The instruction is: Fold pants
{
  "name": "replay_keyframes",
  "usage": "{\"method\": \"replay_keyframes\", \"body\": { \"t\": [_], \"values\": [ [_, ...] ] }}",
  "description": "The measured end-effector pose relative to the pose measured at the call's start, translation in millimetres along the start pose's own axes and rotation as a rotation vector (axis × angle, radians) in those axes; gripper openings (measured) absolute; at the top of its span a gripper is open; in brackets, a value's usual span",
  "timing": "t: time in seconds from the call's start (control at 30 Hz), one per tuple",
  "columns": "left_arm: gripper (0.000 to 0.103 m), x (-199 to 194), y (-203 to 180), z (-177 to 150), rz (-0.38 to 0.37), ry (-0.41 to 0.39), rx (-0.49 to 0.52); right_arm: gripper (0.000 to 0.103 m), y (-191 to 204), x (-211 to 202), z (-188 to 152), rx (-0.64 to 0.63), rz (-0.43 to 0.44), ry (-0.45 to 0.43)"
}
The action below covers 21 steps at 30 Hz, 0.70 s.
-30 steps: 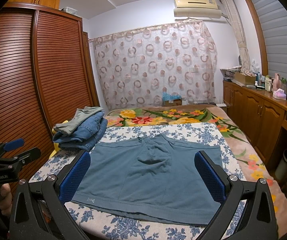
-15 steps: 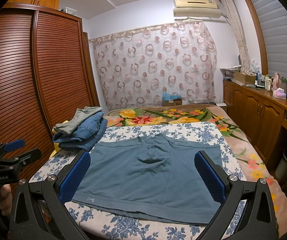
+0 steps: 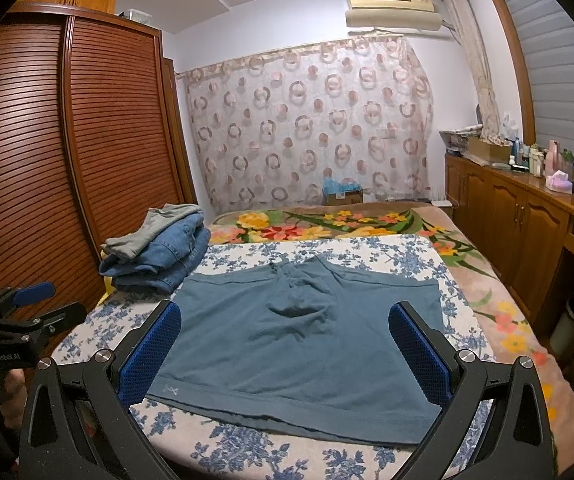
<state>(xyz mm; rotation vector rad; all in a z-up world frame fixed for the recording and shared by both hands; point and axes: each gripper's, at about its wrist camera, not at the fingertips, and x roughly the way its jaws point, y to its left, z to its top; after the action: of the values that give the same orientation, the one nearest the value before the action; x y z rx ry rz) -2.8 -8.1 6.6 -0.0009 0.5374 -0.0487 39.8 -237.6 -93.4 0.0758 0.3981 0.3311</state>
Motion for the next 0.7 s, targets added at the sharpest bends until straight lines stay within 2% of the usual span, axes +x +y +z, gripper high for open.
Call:
{"method": "replay_keyframes", "body": {
  "t": [0.7],
  "values": [
    [0.103, 43.7, 11.7, -12.8, -0.071, 0.074, 0.035, 0.102, -10.2, 29.2, 8.1, -0.056, -0.04, 0.058]
  ]
}}
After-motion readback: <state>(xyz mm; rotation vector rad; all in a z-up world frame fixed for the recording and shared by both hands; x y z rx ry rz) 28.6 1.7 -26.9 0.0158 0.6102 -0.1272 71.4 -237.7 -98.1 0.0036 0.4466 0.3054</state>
